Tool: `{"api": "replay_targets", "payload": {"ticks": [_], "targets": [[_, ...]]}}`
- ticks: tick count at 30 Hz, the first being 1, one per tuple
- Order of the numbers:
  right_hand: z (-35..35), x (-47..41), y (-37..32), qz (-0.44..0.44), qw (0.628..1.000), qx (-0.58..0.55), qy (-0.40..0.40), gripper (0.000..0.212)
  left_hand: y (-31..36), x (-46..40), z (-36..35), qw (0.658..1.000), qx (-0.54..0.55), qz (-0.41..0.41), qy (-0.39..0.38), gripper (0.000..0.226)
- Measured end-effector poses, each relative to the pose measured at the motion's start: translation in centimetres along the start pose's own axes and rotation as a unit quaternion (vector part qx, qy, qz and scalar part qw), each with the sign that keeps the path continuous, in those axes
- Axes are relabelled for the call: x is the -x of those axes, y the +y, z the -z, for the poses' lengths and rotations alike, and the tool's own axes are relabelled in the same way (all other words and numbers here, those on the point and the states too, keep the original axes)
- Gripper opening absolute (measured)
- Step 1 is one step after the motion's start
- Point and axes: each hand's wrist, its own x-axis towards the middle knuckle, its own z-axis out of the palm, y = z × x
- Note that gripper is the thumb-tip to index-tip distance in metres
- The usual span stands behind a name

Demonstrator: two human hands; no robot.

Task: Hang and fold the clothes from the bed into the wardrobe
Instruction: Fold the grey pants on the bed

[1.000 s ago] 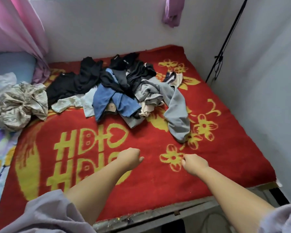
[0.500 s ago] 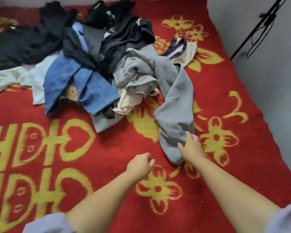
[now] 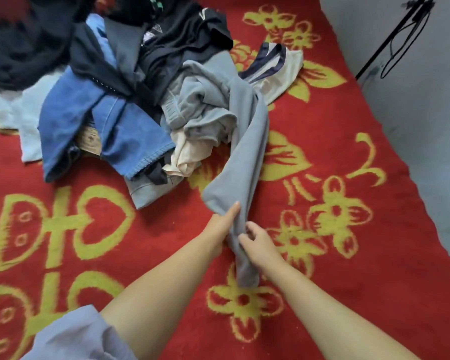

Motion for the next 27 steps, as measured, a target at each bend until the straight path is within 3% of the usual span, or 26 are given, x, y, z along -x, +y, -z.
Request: {"api": "replay_targets", "payload": {"ticks": [3,5,7,9,12,14,16,18,20,23,25,27], "targets": [[-1.5,4.3,-2.3,-0.016,0.997,-0.032,-0.072,0.015,1.2,3.0,2.7,0.999,0.003,0.031,0.008,0.031],[-1.3,6.4,-4.6,-0.018,0.993,-0.023,-0.112,0.017,2.3,5.9,4.2,0.998,-0.051,-0.026,0.041,0.013],[-0.6,8.1,-7.2,-0.025,0.989,-0.019,-0.144,0.013,3.8,9.5,5.9,0.989,-0.087,-0.107,0.050,0.010],[0.6,9.0,-9.7,-0.069,0.991,-0.046,-0.102,0.027,5.9,13.3,7.5,0.974,-0.127,-0.186,0.021,0.006],[2.4,9.8,-13.9,-0.153,0.954,-0.254,-0.030,0.019,8.7,19.4,9.7,0.934,-0.218,-0.283,-0.014,0.005],[3.0,10.3,-17.3,-0.155,0.920,-0.356,-0.052,0.039,9.3,23.8,10.7,0.889,-0.303,-0.342,-0.032,0.009],[2.9,10.8,-20.9,-0.125,0.914,-0.374,-0.094,0.047,8.8,27.9,11.3,0.843,-0.379,-0.374,-0.077,0.011],[2.3,11.7,-24.3,-0.107,0.934,-0.318,-0.122,0.039,8.0,30.6,12.0,0.820,-0.404,-0.377,-0.147,0.006],[1.9,12.9,-26.5,-0.092,0.954,-0.260,-0.116,0.028,7.8,31.3,13.6,0.846,-0.355,-0.336,-0.212,0.011],[2.9,15.2,-28.1,-0.043,0.967,-0.225,-0.111,0.023,8.6,31.5,16.7,0.942,-0.069,-0.177,-0.276,0.041],[4.3,17.0,-28.7,0.001,0.969,-0.201,-0.140,0.017,9.4,30.6,18.0,0.959,0.109,-0.105,-0.242,0.055],[5.6,18.9,-28.9,0.031,0.960,-0.197,-0.195,0.031,11.1,29.0,18.0,0.958,0.202,-0.077,-0.191,0.063]]}}
